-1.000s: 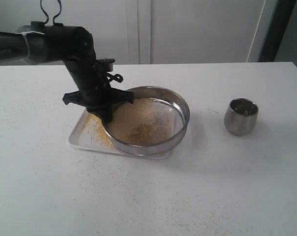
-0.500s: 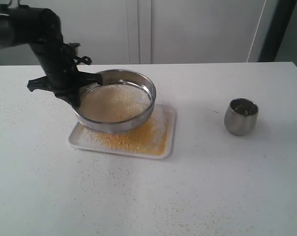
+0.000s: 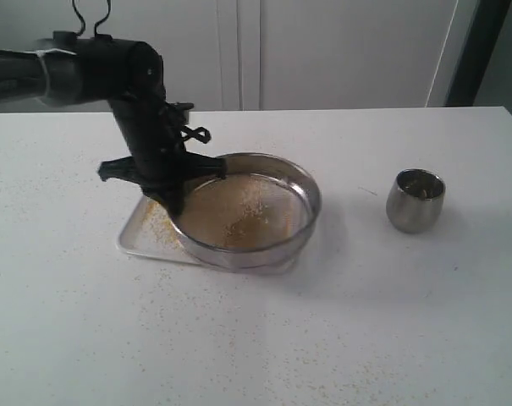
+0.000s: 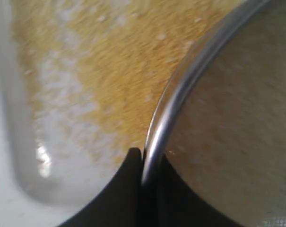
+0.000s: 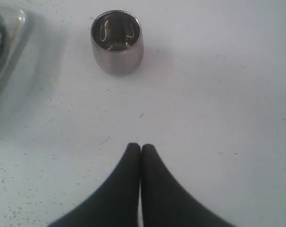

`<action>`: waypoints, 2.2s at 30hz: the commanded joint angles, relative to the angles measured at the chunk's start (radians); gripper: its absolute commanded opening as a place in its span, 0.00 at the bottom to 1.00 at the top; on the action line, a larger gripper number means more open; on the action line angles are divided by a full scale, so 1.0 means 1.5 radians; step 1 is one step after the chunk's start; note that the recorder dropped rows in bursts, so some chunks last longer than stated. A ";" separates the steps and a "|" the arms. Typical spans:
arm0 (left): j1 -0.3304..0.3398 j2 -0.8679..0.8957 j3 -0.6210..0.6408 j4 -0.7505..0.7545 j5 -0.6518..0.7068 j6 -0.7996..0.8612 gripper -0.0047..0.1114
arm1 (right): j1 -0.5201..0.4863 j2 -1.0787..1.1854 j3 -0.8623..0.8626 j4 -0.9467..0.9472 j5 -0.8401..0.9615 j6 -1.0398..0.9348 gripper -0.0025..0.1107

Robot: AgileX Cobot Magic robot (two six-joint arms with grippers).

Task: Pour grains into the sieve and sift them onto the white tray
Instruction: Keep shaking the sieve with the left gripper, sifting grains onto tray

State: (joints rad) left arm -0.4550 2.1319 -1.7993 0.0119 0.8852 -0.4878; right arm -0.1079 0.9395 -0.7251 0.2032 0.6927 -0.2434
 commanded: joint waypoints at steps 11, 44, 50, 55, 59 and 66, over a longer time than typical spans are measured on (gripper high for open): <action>0.101 -0.054 0.028 0.002 -0.025 -0.029 0.04 | -0.003 -0.003 0.003 0.003 -0.006 0.002 0.02; 0.037 -0.007 0.003 -0.058 -0.068 -0.014 0.04 | -0.003 -0.003 0.003 0.003 -0.007 0.002 0.02; 0.016 -0.005 -0.017 0.017 -0.026 -0.011 0.04 | -0.003 -0.003 0.003 0.003 -0.009 0.002 0.02; 0.085 -0.029 -0.019 0.010 0.025 -0.056 0.04 | -0.003 -0.003 0.003 0.003 -0.009 0.002 0.02; 0.030 -0.002 0.004 -0.080 -0.036 0.006 0.04 | -0.003 -0.003 0.003 0.003 -0.009 0.002 0.02; 0.053 -0.015 -0.051 0.083 0.060 -0.015 0.04 | -0.003 -0.003 0.003 0.003 -0.009 0.002 0.02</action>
State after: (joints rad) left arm -0.4435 2.1510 -1.8372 0.0000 0.9028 -0.4383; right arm -0.1079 0.9395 -0.7251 0.2032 0.6927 -0.2434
